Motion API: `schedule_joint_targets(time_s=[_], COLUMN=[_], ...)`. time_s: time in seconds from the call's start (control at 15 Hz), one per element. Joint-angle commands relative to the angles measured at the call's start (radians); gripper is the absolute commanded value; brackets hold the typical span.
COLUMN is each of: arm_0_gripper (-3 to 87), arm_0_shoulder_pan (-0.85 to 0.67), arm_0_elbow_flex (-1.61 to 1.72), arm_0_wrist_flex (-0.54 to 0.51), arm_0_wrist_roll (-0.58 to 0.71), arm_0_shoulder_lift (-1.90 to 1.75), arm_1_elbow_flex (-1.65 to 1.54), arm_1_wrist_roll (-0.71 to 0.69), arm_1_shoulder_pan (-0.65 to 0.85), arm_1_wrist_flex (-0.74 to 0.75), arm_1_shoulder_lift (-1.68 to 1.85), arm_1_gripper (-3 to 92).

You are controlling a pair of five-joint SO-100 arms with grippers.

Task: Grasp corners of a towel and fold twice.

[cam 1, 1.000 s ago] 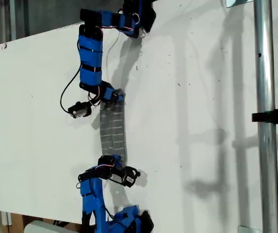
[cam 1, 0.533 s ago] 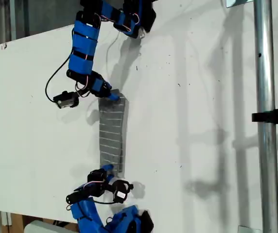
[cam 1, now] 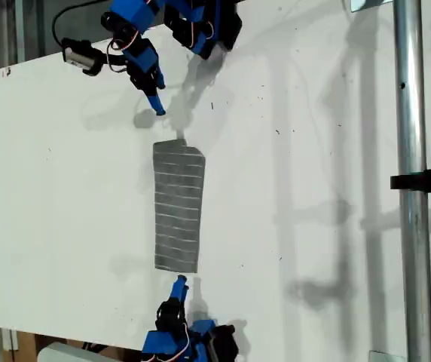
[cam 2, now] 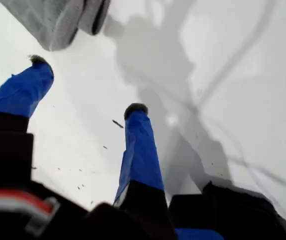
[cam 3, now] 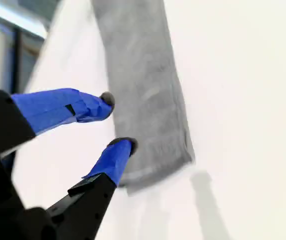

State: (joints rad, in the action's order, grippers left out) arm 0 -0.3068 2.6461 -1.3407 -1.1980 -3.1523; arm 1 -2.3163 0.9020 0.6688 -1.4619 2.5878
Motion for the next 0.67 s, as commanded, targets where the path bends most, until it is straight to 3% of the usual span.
schedule_joint_targets(time_s=[0.0,0.13,0.27,0.6], arm_0_gripper=[8.6,8.7,9.0,9.3], arm_0_shoulder_pan=[0.127,0.229,0.232,0.212], arm_0_elbow_flex=[0.161,0.284,0.368,0.388], arm_0_wrist_flex=[0.025,0.084,0.124,0.117], arm_0_wrist_roll=[-0.097,-0.146,-0.15,-0.133], arm_0_shoulder_lift=[-0.316,-0.328,-0.328,-0.328], arm_1_elbow_flex=[-0.143,-0.252,-0.229,-0.087], arm_1_wrist_roll=[0.158,0.259,0.196,0.066], arm_1_shoulder_pan=[-0.048,-0.133,-0.098,-0.075], arm_1_wrist_flex=[0.012,0.021,0.084,0.627], arm_1_shoulder_lift=[0.267,0.377,0.242,-0.491], arm_1_gripper=[32.3,33.6,36.8,38.1])
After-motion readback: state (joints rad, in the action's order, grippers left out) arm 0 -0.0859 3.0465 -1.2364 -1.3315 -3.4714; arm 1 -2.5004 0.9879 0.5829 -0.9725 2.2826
